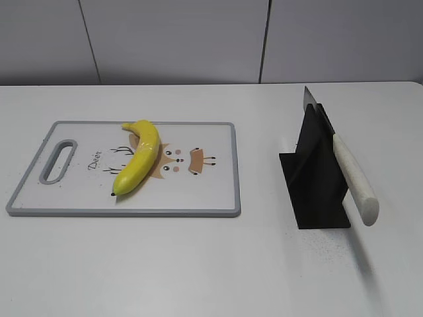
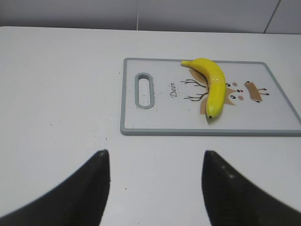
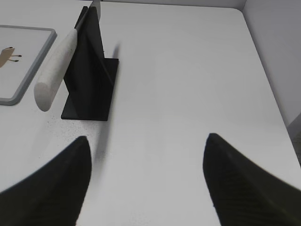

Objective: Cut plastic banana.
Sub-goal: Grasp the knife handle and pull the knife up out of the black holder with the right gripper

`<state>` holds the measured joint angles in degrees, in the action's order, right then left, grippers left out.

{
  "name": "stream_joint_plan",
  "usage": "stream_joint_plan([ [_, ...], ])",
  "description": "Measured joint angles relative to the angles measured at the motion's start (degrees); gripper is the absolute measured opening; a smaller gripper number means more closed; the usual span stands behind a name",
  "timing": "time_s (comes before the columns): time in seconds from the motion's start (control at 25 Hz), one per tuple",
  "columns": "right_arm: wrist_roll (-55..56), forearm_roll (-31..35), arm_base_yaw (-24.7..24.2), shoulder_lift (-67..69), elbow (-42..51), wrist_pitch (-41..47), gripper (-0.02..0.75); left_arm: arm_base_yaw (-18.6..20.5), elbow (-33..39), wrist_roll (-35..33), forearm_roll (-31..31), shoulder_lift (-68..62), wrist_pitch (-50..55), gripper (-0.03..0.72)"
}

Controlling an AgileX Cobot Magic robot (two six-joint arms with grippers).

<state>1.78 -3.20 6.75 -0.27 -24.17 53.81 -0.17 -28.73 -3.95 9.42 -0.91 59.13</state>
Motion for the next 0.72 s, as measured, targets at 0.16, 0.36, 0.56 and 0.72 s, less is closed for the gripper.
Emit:
stream_joint_plan([
  [0.16, 0.0, 0.0, 0.0, 0.0, 0.0, 0.0, 0.579, 0.0, 0.0, 0.0, 0.0, 0.0, 0.0, 0.594],
  [0.36, 0.0, 0.0, 0.0, 0.0, 0.0, 0.0, 0.579, 0.0, 0.0, 0.0, 0.0, 0.0, 0.0, 0.592],
  [0.56, 0.0, 0.0, 0.0, 0.0, 0.0, 0.0, 0.579, 0.0, 0.0, 0.0, 0.0, 0.0, 0.0, 0.592],
  [0.72, 0.0, 0.0, 0.0, 0.0, 0.0, 0.0, 0.579, 0.0, 0.0, 0.0, 0.0, 0.0, 0.0, 0.592],
])
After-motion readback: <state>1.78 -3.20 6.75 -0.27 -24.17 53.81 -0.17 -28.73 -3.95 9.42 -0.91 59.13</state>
